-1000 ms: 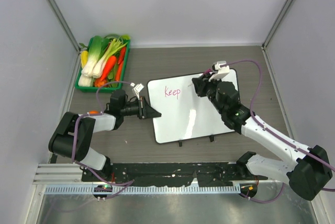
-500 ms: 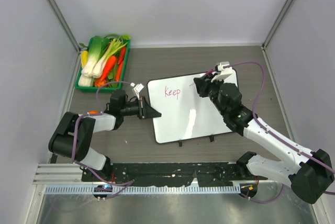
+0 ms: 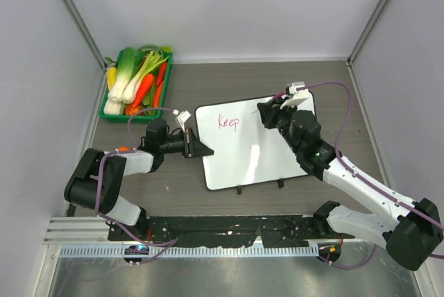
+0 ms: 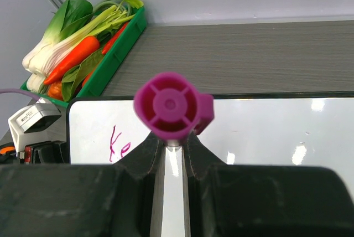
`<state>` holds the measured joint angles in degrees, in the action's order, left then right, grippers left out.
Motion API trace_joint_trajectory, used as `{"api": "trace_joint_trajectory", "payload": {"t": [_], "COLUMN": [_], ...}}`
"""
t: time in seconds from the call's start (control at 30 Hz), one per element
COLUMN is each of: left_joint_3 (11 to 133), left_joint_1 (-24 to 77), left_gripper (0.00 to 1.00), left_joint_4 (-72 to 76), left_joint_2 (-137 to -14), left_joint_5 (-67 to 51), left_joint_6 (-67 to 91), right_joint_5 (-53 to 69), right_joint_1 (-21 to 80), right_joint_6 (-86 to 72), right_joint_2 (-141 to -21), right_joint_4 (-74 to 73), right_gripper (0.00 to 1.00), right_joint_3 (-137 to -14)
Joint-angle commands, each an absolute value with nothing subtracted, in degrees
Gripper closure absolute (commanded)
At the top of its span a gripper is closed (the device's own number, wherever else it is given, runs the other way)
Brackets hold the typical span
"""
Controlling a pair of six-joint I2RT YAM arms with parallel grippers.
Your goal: Write a sentence on the whiteboard
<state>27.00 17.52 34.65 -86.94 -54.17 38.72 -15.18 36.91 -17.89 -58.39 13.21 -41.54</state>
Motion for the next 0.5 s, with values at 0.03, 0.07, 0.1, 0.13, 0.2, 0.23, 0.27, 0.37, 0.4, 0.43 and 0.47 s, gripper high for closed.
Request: {"api": "trace_joint_trajectory", "payload": {"t": [0.03, 0.07, 0.1, 0.13, 0.2, 0.23, 0.27, 0.37, 0.4, 0.43, 0.47], "left_joint_3": [26.19, 26.19, 26.1, 26.19, 26.28, 26.28, 26.37, 26.28, 26.28, 26.37, 26.28], "left_joint_1": [18.46, 18.54, 18.54, 18.46, 18.54, 18.54, 18.46, 18.54, 18.46, 18.46, 18.46], "left_gripper": [1.0, 1.0, 1.0, 1.0, 1.0, 1.0, 1.0, 1.0, 1.0, 1.0, 1.0], "left_joint_4": [26.81, 26.81, 26.81, 26.81, 26.81, 26.72, 26.72, 26.72, 26.72, 26.72, 26.72], "left_joint_2": [-88.59, -88.68, -88.68, -88.59, -88.59, -88.68, -88.77, -88.68, -88.77, -88.77, -88.77], "left_joint_5": [-44.12, -44.21, -44.21, -44.21, -44.12, -44.12, -44.12, -44.21, -44.21, -44.3, -44.38], "left_joint_6": [33.13, 33.13, 33.13, 33.13, 33.13, 33.05, 33.05, 33.05, 33.05, 33.13, 33.05], "right_joint_5": [-15.91, -15.91, -16.08, -16.17, -16.26, -16.26, -16.26, -16.26, -16.26, -16.17, -16.0], "right_joint_1": [37.09, 37.0, 37.09, 37.09, 37.09, 37.0, 37.0, 37.09, 37.0, 37.0, 37.09], "right_joint_6": [-17.84, -17.67, -17.67, -17.4, -17.4, -17.4, -17.49, -17.32, -17.4, -17.66, -17.84], "right_joint_2": [-57.22, -57.3, -57.39, -57.39, -57.31, -57.48, -57.39, -57.65, -57.66, -57.66, -57.74], "right_joint_4": [15.21, 15.38, 15.47, 15.56, 15.56, 15.73, 15.82, 15.3, 15.29, 15.73, 15.99], "right_gripper": [0.99, 0.99, 0.99, 0.99, 0.99, 0.99, 0.99, 0.99, 0.99, 0.99, 0.99], "right_joint_3": [-41.92, -41.92, -41.92, -41.84, -42.01, -42.01, -42.1, -42.62, -42.8, -42.72, -42.71]}}
